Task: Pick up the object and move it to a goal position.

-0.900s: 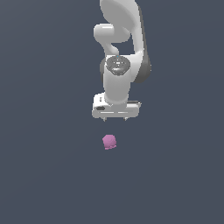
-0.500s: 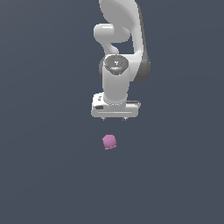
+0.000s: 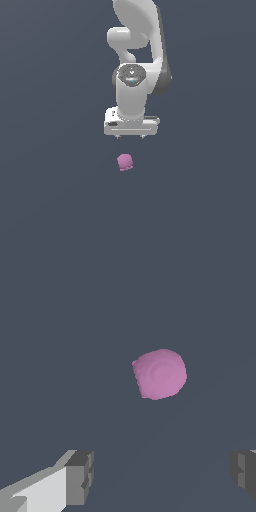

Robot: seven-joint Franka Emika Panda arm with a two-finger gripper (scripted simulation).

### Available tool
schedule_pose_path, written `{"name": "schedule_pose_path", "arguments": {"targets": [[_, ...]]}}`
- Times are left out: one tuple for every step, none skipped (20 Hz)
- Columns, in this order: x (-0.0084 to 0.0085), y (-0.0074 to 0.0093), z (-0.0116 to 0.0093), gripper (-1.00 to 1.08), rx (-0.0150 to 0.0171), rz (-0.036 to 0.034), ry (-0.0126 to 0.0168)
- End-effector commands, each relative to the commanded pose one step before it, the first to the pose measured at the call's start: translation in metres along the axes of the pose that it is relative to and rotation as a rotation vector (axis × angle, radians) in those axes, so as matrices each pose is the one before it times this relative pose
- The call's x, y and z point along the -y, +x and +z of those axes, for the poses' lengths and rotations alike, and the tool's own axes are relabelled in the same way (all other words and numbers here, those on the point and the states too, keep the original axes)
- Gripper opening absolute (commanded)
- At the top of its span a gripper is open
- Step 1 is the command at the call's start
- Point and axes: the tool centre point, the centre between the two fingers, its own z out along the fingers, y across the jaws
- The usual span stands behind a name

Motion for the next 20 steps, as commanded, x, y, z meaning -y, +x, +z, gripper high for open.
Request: {"name": "schedule_pose_path", "arguments": {"targets": [[-0.0017,0.00415,0.00426,1.0,-0.00233,-0.01894,-0.00103],[-0.00088,0.00233,0.00225,1.0,-0.00159,-0.01096,-0.00056],[-0.00102,0.00257,0.00255,1.0,-0.00177,-0.01229,-0.0006],[-0.00116,0.00282,0.00286,1.0,-0.00198,-0.01357,-0.00061],[-0.00134,0.00305,0.00319,1.0,-0.00218,-0.01483,-0.00062],[-0.0015,0.00325,0.00352,1.0,-0.00238,-0.01617,-0.00062],[-0.00168,0.00343,0.00387,1.0,-0.00258,-0.01749,-0.00061],[-0.00188,0.00359,0.00422,1.0,-0.00279,-0.01877,-0.00059],[-0.00207,0.00371,0.00457,1.0,-0.00299,-0.01997,-0.00055],[-0.00209,0.00347,0.0045,1.0,-0.00292,-0.0193,-0.00046],[-0.002,0.00312,0.00424,1.0,-0.00274,-0.01793,-0.00036],[-0.00191,0.00279,0.00398,1.0,-0.00257,-0.01654,-0.00028],[-0.00179,0.00248,0.0037,1.0,-0.00238,-0.01518,-0.00022],[-0.00167,0.0022,0.00341,1.0,-0.0022,-0.01382,-0.00017],[-0.00154,0.00193,0.00311,1.0,-0.00201,-0.01248,-0.00013],[-0.00139,0.00168,0.0028,1.0,-0.00181,-0.01114,-0.00009],[-0.00124,0.00144,0.00249,1.0,-0.00161,-0.00981,-0.00007],[-0.00108,0.00122,0.00217,1.0,-0.00141,-0.00849,-0.00005],[-0.00093,0.00101,0.00184,1.0,-0.0012,-0.00716,-0.00003],[-0.00078,0.00081,0.00151,1.0,-0.00098,-0.00584,-0.00002]]}}
